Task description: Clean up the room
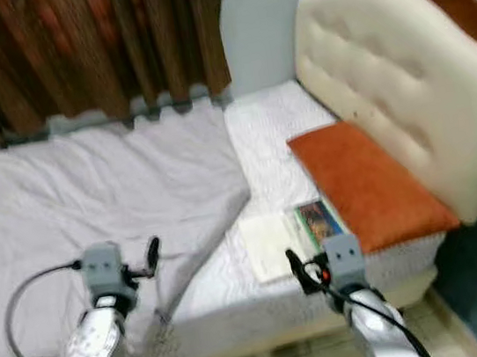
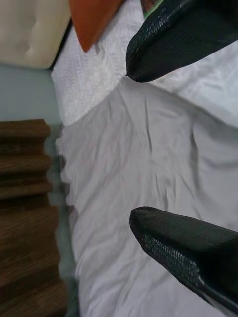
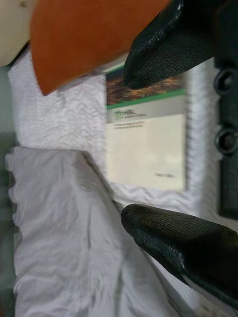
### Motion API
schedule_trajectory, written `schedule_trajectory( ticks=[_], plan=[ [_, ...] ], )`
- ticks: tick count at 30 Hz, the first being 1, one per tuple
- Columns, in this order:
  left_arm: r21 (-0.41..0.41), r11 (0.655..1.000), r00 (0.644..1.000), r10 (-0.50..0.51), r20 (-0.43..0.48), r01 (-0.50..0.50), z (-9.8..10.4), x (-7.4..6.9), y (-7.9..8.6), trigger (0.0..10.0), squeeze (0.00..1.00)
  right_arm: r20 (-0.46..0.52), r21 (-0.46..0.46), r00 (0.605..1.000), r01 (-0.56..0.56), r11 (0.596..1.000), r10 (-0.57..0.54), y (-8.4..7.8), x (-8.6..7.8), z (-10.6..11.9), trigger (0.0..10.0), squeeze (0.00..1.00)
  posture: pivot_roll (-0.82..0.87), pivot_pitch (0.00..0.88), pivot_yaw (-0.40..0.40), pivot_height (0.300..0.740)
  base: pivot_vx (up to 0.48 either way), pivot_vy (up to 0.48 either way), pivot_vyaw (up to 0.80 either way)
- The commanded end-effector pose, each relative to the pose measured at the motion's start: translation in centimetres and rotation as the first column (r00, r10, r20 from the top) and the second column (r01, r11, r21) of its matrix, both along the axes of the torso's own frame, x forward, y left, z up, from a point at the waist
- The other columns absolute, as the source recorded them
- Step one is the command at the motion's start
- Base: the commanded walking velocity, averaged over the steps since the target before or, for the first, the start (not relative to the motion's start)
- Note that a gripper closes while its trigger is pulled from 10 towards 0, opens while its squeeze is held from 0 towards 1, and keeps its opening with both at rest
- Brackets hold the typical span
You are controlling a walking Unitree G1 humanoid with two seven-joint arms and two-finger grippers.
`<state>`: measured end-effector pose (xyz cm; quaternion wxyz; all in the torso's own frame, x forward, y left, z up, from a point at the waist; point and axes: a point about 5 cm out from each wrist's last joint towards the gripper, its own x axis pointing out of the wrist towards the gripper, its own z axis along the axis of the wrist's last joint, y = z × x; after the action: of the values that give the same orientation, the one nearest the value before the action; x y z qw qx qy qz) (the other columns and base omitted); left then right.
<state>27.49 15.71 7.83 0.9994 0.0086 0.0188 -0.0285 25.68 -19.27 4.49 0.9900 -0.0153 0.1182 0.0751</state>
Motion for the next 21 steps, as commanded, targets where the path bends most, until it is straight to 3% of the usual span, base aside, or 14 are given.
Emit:
schedule_trajectory(
  ticks=[1,11,21],
  plan=[
    [-0.005,1.0,1.0,-0.024,0.003,0.024,0.4,-0.2,-0.4,10.0,0.0,0.003,0.014,1.0,0.01,1.0,-0.01,-0.4,-0.3,0.1,10.0,0.0,0.0,0.01,0.009,0.74,0.0,0.48,0.0],
    [0.01,0.999,0.999,-0.033,-0.006,0.033,1.0,0.7,-1.4,10.0,0.0,0.002,0.0,1.0,-0.03,1.0,0.03,0.6,0.7,0.0,10.0,0.0,0.0,0.0,0.017,0.74,0.0,0.468,0.07],
    [0.053,0.998,1.0,-0.026,-0.002,0.026,1.4,2.2,-1.3,10.0,0.0,-0.007,-0.009,0.998,-0.059,0.998,0.059,0.7,1.2,-0.2,10.0,0.0,-0.01,0.0,0.021,0.74,0.0,0.0,0.65]
  ],
)
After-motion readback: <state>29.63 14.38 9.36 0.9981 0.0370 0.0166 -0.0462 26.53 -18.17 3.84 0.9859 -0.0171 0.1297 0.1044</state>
